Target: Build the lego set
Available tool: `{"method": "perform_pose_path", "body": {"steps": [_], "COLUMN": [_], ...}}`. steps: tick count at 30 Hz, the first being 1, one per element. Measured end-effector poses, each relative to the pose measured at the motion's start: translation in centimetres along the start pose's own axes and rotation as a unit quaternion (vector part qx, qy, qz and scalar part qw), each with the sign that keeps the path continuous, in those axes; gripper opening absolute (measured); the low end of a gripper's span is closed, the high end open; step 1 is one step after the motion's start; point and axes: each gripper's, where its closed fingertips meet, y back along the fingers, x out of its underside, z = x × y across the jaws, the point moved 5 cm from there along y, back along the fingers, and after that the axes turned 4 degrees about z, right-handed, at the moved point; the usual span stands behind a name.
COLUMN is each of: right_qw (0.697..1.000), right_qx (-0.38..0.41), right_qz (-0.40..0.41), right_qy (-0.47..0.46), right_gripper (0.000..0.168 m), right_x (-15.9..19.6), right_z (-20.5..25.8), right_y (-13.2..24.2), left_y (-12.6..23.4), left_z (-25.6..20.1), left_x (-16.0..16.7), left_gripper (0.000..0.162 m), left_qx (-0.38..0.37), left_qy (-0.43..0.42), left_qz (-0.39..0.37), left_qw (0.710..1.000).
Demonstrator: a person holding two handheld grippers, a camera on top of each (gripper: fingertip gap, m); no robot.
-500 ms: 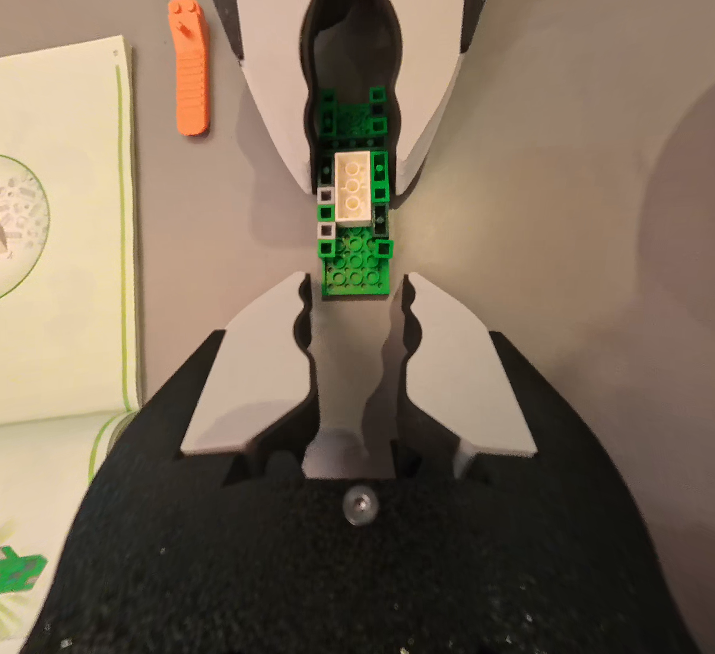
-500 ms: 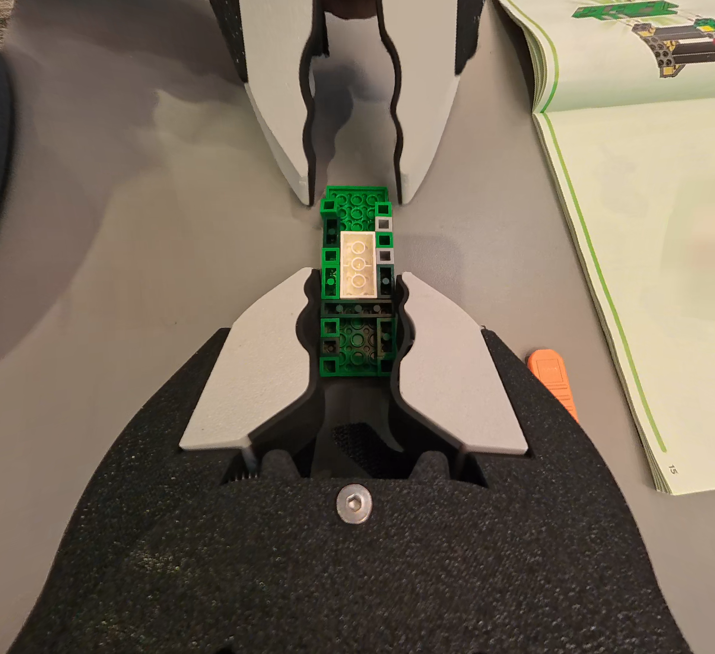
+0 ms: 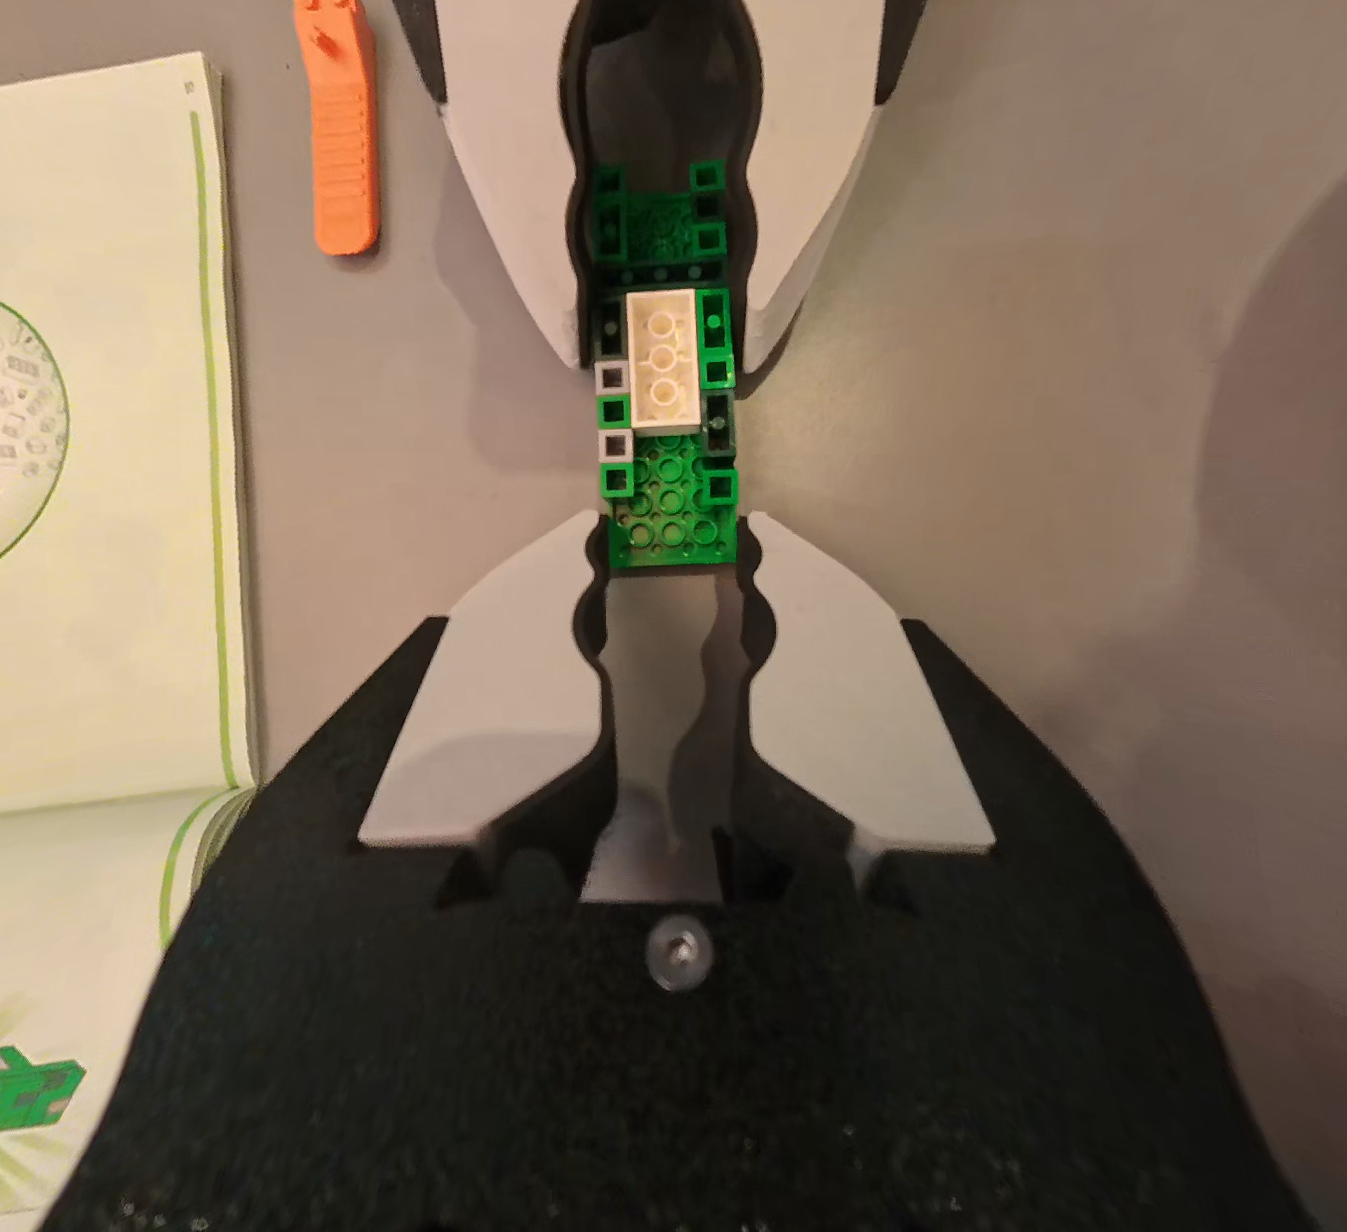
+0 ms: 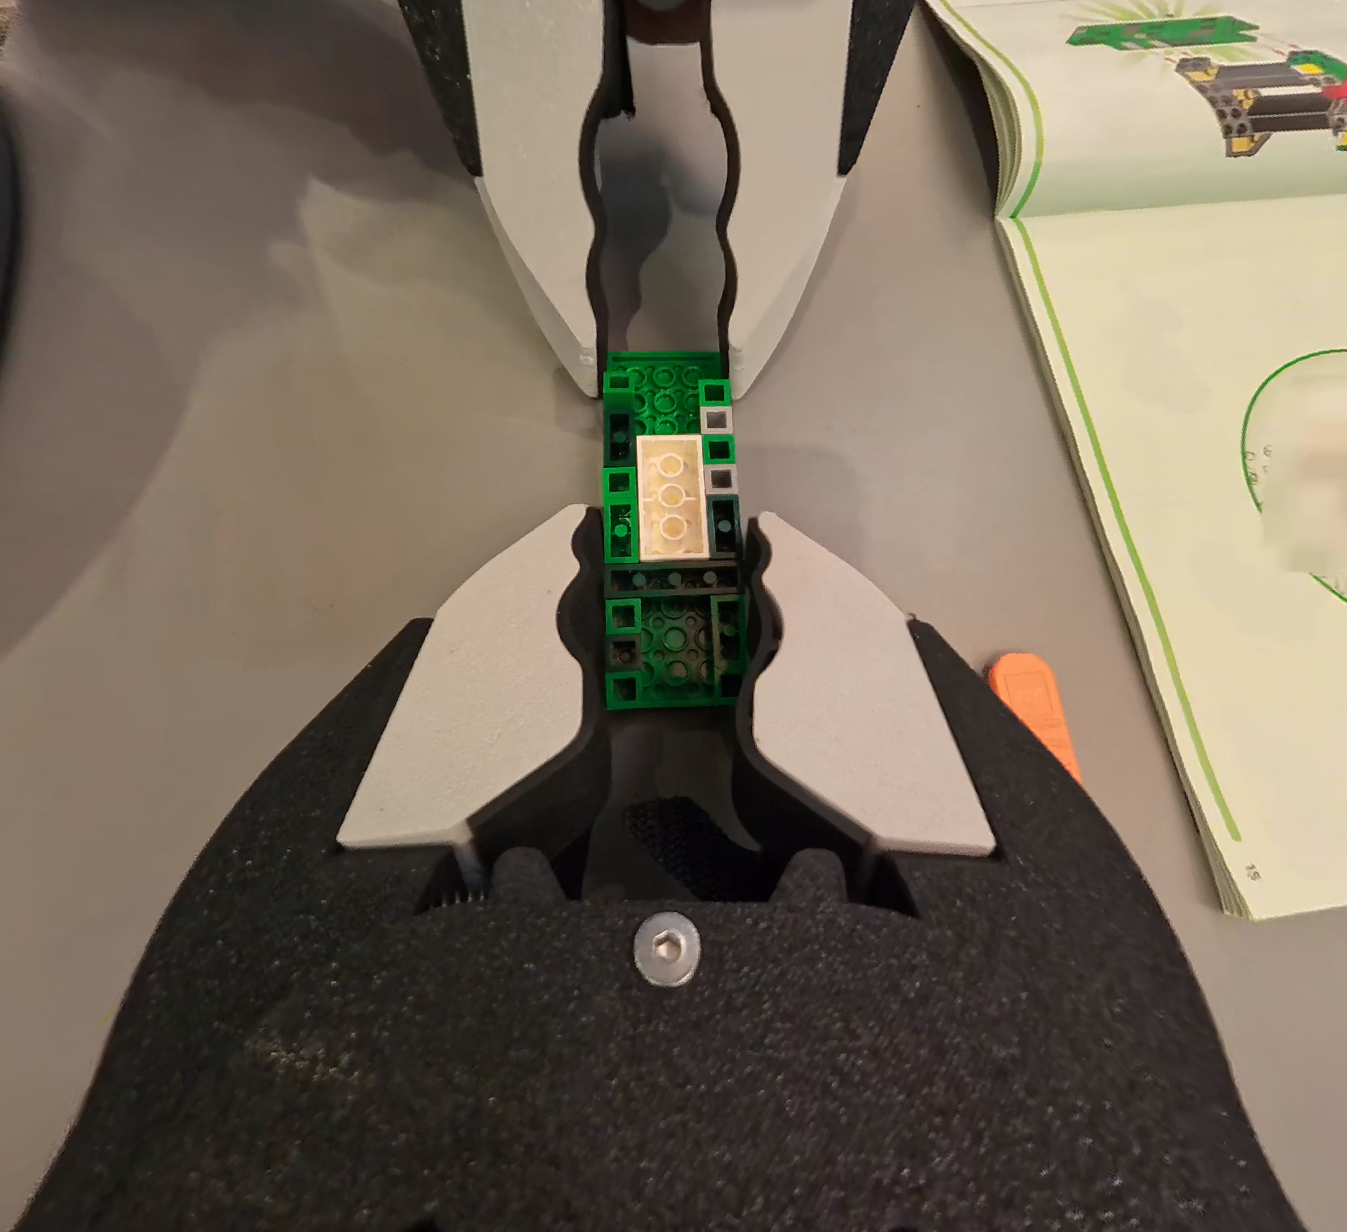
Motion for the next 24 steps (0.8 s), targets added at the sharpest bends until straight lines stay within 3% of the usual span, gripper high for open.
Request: {"method": "perform_pose_path", "body": {"steps": [12, 24], "right_qw": [0.998, 0.982], "right_qx": [0.056, 0.055], "right_qz": [0.002, -0.047], "right_qy": [-0.033, -0.172], "right_gripper": [0.048, 0.045], "right_x": [1.7, 2.9], "right_z": [0.6, 0.3], "right_y": [1.8, 4.2], "left_y": [-0.1, -0.2], "left_z": [-0.1, -0.2], "left_x": [0.2, 0.4], "left_gripper": [0.032, 0.032], "left_qx": [-0.016, -0.021], "left_qy": [0.009, 0.008], "left_qz": [-0.039, -0.069], "left_qw": [0.999, 0.997]}}
